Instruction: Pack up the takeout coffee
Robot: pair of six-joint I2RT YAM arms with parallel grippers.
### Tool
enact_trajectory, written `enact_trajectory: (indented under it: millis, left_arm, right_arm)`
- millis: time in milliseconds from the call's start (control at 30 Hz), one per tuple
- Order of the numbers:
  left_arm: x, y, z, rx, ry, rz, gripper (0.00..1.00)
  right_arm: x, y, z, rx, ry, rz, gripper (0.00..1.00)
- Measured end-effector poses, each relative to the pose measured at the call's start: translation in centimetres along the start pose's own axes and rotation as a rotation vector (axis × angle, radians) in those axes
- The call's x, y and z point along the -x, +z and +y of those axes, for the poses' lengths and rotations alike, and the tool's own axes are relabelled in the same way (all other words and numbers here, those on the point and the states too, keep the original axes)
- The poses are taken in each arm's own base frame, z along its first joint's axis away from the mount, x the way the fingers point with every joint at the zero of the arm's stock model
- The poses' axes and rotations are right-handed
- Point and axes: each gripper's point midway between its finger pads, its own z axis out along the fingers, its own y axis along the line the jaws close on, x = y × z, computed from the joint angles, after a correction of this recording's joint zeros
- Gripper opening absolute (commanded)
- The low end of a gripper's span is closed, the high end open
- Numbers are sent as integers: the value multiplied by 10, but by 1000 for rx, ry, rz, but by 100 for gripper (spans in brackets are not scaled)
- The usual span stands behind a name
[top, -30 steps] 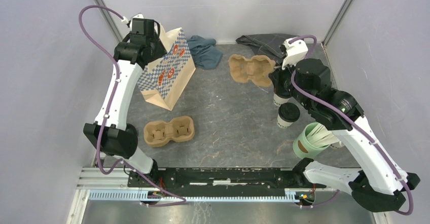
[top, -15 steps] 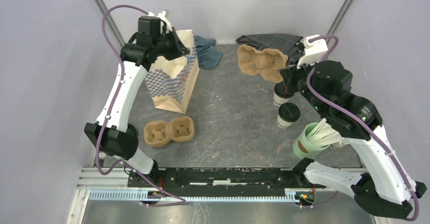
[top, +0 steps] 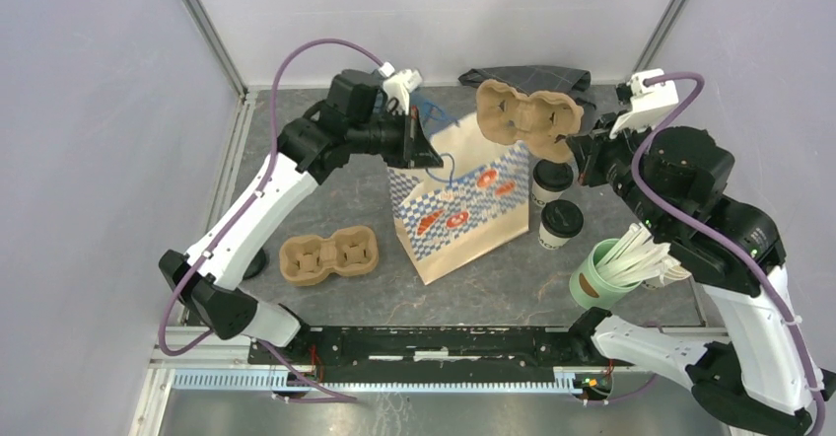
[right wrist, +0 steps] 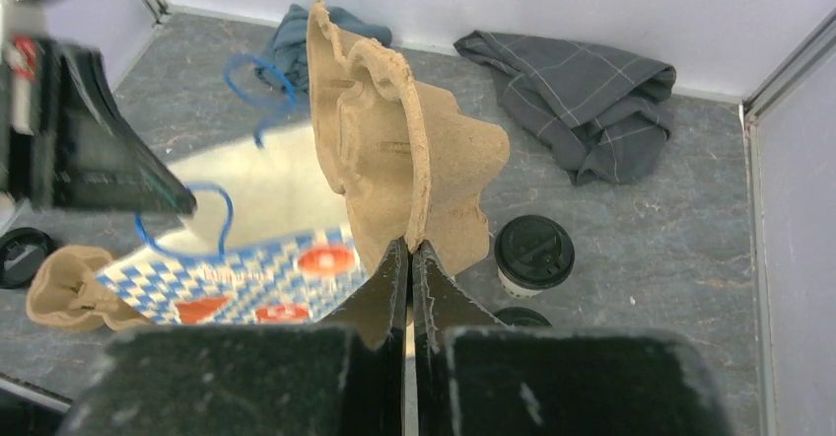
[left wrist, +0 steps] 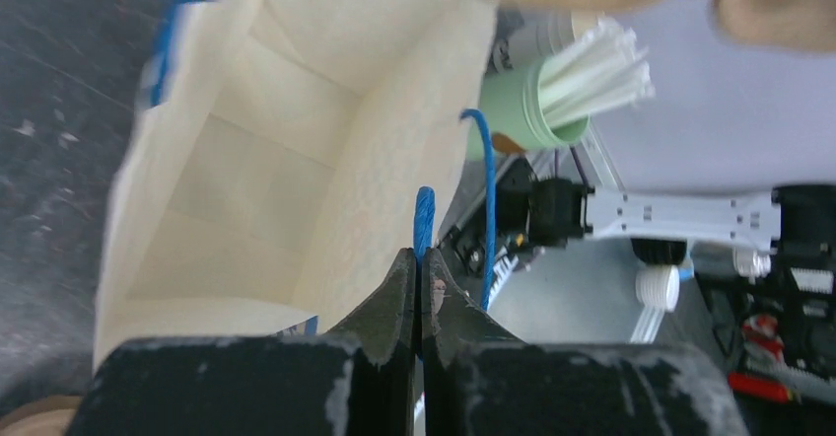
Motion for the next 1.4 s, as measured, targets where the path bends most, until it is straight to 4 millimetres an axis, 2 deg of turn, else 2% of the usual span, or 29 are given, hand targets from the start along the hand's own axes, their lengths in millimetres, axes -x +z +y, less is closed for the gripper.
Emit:
enact_trajectory:
  millis: [167,267,333,400,533,833,933,1167,1200,1233,1300,1400]
  left_arm:
    - [-36,3,-7,-35,5,67,2]
    - [-42,-1,-8,-46,11,61,3]
    - [-43,-2,-11,-57,13,53,3]
    - [-43,-3,-16,-73,17,42,2]
    - [-41,-3,-20,-79,7,29,2]
    - [-40,-2,-19,-74,7,22,2]
    - [-44,-1,-17,-75,2,34,3]
    - [-60,-4,-15,-85,-26,58,9]
    - [-62,-6,-16,-88,-33,59,12]
    - [-64,-7,-18,-91,-40,59,21]
    - [-65,-10,-20,-96,-49,56,45]
    - [-64,-18,-21,-65,-100,30,69]
  right_arm:
    - [31,-6,3,9,-2,-32,0]
    - [42,-7,9,39,-23,-24,0]
    - [39,-7,16,80,-41,4,0]
    - [29,-8,24,128,-54,42,0]
    - [-7,-10,35,210,-81,141,0]
    - [-44,-22,30,249,-140,197,0]
    - [-52,-14,37,273,-158,236,0]
    - [-87,28,60,267,-95,422,0]
    - [-94,32,64,263,-68,450,0]
    - [-103,33,67,259,-30,481,0]
    - [-112,33,72,263,33,514,0]
    - [-126,32,81,271,118,552,0]
